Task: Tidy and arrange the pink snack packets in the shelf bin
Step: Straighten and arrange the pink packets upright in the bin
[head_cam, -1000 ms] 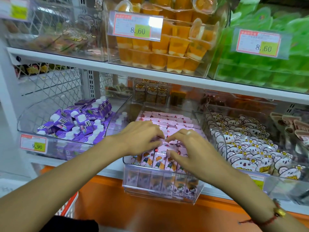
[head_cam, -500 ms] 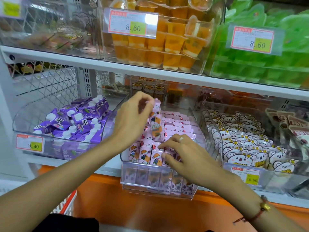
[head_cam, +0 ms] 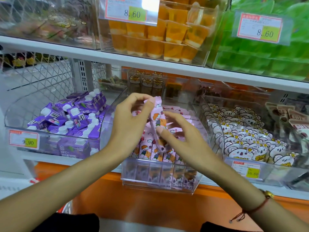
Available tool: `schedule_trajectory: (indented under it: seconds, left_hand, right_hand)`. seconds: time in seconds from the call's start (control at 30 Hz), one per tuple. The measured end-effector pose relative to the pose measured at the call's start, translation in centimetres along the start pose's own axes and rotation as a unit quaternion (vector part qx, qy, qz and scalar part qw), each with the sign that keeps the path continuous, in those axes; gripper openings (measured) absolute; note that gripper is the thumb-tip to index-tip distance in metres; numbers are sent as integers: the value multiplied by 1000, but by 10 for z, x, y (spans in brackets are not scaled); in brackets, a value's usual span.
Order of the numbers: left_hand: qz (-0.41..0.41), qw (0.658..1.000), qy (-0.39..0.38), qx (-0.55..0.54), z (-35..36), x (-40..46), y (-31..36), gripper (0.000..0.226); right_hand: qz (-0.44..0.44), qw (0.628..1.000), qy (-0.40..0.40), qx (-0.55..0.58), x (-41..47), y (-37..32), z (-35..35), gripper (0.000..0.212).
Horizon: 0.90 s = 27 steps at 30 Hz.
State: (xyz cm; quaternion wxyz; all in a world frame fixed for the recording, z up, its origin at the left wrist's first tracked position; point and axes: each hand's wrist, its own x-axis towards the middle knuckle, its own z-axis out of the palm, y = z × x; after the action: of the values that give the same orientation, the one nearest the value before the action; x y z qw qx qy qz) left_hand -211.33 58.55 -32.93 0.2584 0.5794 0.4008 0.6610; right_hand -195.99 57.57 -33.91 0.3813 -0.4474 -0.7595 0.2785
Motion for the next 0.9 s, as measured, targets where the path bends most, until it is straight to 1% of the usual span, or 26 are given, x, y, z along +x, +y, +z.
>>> schedule_trajectory:
  seconds: [0.03, 0.07, 0.13, 0.2, 0.23, 0.3, 0.4, 0.47, 0.57, 0.63, 0.77, 0.87, 0.9]
  left_hand:
    - [-12, 1000, -11, -8, 0, -1, 0, 9]
    - [-19, 1000, -21, -12, 1, -3, -1, 8]
    - [-37, 998, -36, -19, 2, -4, -2, 9]
    - [-63, 997, -48, -22, 3, -5, -4, 14]
    - [-73, 996, -54, -19, 3, -5, -5, 16]
    - [-76, 995, -69, 0, 2, -6, -7, 20]
    - [-70, 991, -108, 31, 2, -7, -11, 33]
    - [-78, 988, -131, 39, 3, -9, -13, 37]
    - [-69, 981, -150, 99, 5, -13, -18, 53]
    - [-67, 980, -154, 109, 6, -14, -20, 60]
    - [-49, 979, -165, 108, 5, -14, -19, 50]
    - [-40, 980, -168, 98, 4, -14, -20, 42]
    - [-42, 979, -173, 96, 4, -14, -20, 38]
  right_hand:
    - [0, 1000, 2, 20, 1, -1, 1, 30]
    - [1, 999, 6, 36, 3, -1, 2, 24]
    - [28, 996, 14, 86, 5, 0, 4, 21]
    - [82, 981, 21, 177, 8, 1, 4, 15]
    - [109, 970, 26, 217, 8, 2, 3, 15]
    - [142, 955, 38, 258, 10, 5, 1, 20]
    - [150, 950, 51, 271, 10, 8, -1, 16]
    - [149, 949, 56, 274, 9, 7, -1, 18]
    - [147, 947, 66, 276, 8, 8, -1, 19]
    - [146, 950, 69, 267, 8, 8, 0, 23]
    - [149, 949, 76, 268, 9, 11, -3, 23]
    - [148, 938, 64, 307, 13, 11, -10, 36]
    - [144, 935, 59, 318, 13, 10, -12, 37]
